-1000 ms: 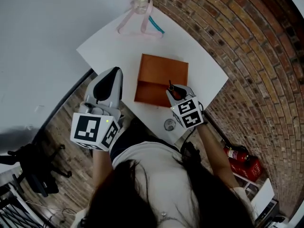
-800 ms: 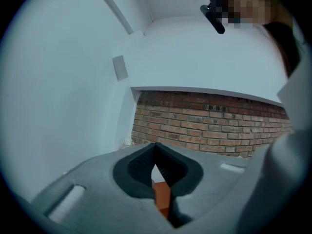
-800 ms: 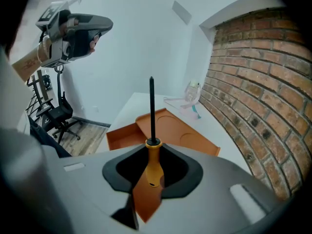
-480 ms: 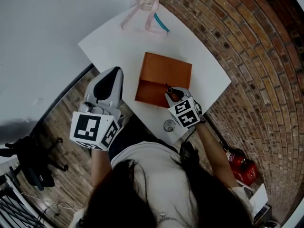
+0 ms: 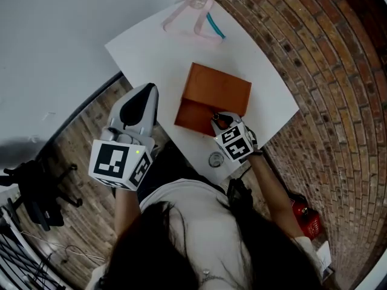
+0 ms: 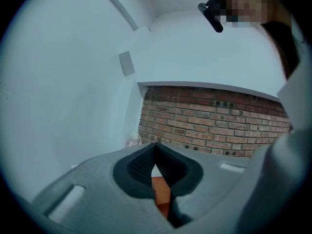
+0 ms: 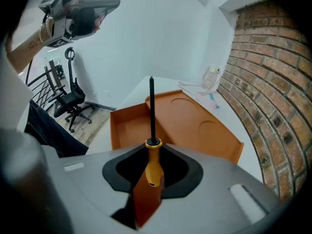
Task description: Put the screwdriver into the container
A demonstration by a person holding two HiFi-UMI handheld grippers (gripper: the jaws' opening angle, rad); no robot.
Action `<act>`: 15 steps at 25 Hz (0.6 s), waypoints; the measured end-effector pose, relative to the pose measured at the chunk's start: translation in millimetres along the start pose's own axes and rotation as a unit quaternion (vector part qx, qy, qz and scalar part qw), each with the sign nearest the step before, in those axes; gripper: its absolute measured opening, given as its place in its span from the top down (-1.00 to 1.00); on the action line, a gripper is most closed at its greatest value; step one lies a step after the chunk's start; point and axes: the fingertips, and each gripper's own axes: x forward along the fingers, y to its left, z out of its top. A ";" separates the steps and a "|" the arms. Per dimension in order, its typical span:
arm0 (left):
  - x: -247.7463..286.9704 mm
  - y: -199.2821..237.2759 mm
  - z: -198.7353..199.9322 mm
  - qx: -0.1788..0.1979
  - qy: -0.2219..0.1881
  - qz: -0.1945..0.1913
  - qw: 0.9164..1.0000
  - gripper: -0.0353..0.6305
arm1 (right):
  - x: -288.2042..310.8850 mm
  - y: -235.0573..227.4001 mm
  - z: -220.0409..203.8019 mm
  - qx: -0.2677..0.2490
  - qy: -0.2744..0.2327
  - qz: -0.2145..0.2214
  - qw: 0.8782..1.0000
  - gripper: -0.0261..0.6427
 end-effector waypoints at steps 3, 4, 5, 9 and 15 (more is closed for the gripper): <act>0.3 2.8 -2.4 0.001 0.004 0.004 1.000 0.89 | 5.2 0.8 -1.2 -0.006 0.007 0.007 1.000 0.66; 0.6 3.1 -2.7 -0.001 0.004 0.005 1.000 0.89 | 7.1 0.9 -1.9 -0.007 0.010 0.009 1.000 0.66; 0.7 3.4 -3.2 -0.003 0.004 0.007 1.000 0.89 | 9.0 0.9 -2.9 -0.008 0.012 0.011 1.000 0.66; -0.3 6.6 -7.2 -0.005 0.009 0.013 1.000 0.89 | 16.0 2.5 -4.9 -0.011 0.019 0.018 1.000 0.66; -1.2 8.7 -11.2 -0.011 0.013 0.022 1.000 0.89 | 24.5 4.8 -6.2 -0.019 0.029 0.033 0.999 0.67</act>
